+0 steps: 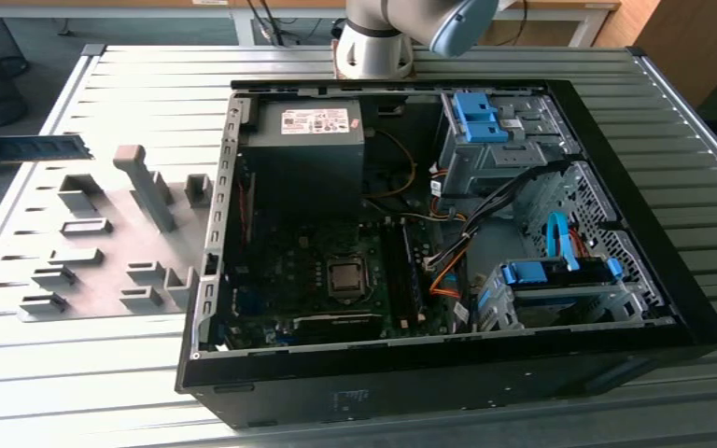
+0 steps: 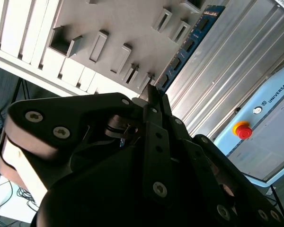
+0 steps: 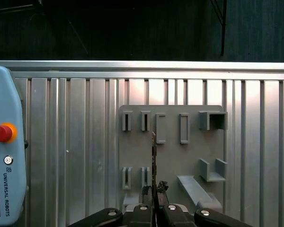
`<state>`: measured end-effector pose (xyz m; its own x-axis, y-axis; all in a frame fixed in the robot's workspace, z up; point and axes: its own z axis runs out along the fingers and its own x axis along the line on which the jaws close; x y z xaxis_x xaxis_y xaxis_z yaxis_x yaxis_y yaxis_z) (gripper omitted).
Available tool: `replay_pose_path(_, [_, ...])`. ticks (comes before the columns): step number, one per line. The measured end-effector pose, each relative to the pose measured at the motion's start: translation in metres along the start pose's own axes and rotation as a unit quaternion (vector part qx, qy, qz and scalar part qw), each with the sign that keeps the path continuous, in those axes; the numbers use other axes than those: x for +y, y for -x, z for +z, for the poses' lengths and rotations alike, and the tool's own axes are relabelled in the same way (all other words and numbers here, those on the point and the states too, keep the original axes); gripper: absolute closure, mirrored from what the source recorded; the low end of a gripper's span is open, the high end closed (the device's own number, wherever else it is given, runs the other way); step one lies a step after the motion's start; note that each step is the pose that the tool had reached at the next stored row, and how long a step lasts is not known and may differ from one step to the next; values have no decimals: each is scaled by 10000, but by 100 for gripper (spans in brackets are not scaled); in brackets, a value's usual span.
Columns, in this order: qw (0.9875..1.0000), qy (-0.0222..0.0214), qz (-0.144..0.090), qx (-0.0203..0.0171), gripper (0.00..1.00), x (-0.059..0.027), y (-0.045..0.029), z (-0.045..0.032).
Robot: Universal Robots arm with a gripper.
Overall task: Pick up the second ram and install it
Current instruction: 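Pick up the second ram and move it above second insertion slot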
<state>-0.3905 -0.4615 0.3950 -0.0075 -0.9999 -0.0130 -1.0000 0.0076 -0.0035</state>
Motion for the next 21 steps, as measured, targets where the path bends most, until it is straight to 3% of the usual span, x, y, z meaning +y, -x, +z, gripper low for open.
replay_pose_path(21, [10000, 0, 0, 0, 86, -128, 1, 1])
